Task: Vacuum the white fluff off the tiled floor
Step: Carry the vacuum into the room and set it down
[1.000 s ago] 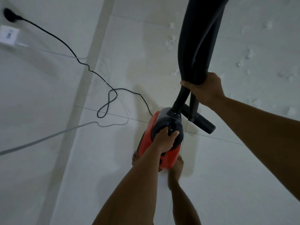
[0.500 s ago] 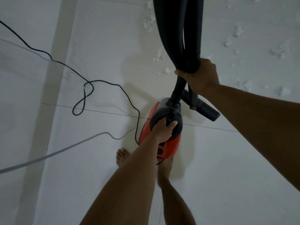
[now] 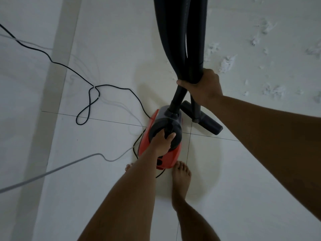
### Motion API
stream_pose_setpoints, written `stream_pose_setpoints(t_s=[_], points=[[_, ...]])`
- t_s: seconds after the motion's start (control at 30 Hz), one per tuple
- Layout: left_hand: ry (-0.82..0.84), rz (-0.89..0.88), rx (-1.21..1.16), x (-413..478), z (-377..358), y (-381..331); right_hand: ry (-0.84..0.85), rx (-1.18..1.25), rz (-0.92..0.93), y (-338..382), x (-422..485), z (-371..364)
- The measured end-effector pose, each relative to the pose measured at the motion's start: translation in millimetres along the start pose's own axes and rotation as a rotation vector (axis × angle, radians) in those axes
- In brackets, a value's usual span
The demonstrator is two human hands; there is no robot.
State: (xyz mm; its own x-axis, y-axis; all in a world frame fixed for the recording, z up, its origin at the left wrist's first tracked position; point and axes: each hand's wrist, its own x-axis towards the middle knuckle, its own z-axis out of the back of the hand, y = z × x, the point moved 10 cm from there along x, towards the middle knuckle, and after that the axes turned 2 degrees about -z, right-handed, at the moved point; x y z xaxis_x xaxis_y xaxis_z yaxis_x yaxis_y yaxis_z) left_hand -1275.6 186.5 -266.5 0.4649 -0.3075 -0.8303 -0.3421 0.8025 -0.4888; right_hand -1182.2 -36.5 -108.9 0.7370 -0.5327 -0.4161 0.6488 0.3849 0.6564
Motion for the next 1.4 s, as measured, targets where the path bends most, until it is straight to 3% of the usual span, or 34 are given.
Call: stream_pose_setpoints(t_s=[0.47,0.67,0.97,1.4], points=[[-0.089,0.117,0.043,-40,96,111,0.058,0.09,0.013,54,-53,-116],[-0.083,0.065,0.091,-61,117,115,0.019,0.116,0.0,72,-71,-111],[0.023,-0.051,0.098,-58,69,61,-0.094,0.078,-0.067,49,-74,-51],[0.086,0.013,0.019,-8,15,46,-0.084,0.047,-0.104,-17,-34,-52]])
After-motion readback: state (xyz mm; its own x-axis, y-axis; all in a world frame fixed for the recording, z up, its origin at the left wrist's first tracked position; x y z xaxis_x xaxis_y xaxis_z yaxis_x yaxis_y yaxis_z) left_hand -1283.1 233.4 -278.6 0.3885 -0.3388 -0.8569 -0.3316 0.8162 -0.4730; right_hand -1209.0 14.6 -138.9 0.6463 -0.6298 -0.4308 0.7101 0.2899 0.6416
